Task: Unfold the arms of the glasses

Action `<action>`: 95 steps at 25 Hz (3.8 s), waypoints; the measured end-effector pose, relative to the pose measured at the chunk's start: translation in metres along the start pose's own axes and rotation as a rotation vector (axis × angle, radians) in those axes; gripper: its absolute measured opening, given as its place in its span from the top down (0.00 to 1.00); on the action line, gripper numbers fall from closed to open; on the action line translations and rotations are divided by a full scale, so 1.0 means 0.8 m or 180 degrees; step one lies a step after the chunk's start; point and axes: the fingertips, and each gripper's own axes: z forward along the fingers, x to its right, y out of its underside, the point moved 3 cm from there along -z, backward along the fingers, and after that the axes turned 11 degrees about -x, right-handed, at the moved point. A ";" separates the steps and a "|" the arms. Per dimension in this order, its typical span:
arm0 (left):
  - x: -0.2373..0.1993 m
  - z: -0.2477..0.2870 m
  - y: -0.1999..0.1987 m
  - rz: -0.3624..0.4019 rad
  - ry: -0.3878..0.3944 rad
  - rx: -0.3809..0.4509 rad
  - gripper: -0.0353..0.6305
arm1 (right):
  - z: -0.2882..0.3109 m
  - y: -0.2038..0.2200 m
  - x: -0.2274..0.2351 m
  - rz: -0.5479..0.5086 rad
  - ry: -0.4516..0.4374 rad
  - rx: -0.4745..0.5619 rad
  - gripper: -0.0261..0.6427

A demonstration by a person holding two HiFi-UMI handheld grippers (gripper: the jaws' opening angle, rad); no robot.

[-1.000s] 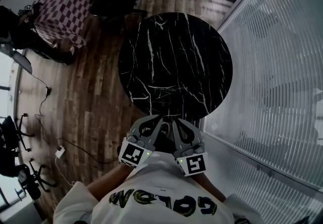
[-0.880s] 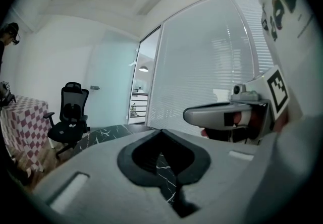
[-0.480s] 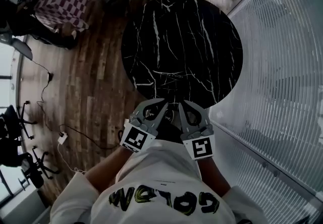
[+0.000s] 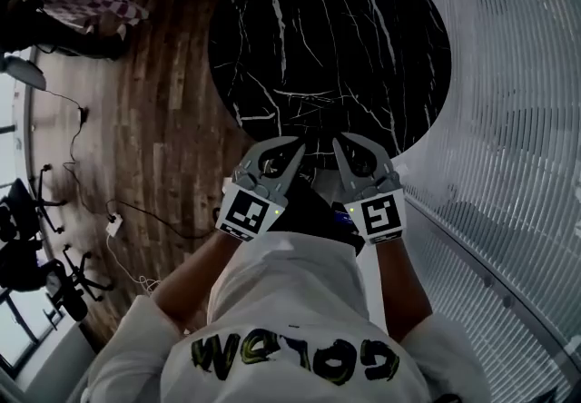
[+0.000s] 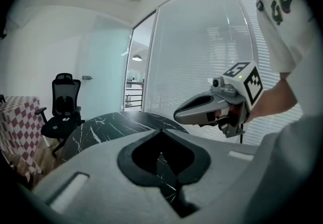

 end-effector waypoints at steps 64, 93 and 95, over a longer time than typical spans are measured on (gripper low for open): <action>-0.056 0.217 0.228 0.0188 0.0314 -0.1035 0.85 | 0.276 0.174 0.048 -0.1470 -0.0813 -0.1686 0.93; -0.007 0.216 0.229 0.0115 0.0378 -0.1068 0.85 | 0.279 0.172 0.051 -0.1445 -0.0764 -0.1655 0.94; -0.004 0.217 0.228 0.0109 0.0377 -0.1073 0.85 | 0.280 0.172 0.051 -0.1442 -0.0760 -0.1653 0.94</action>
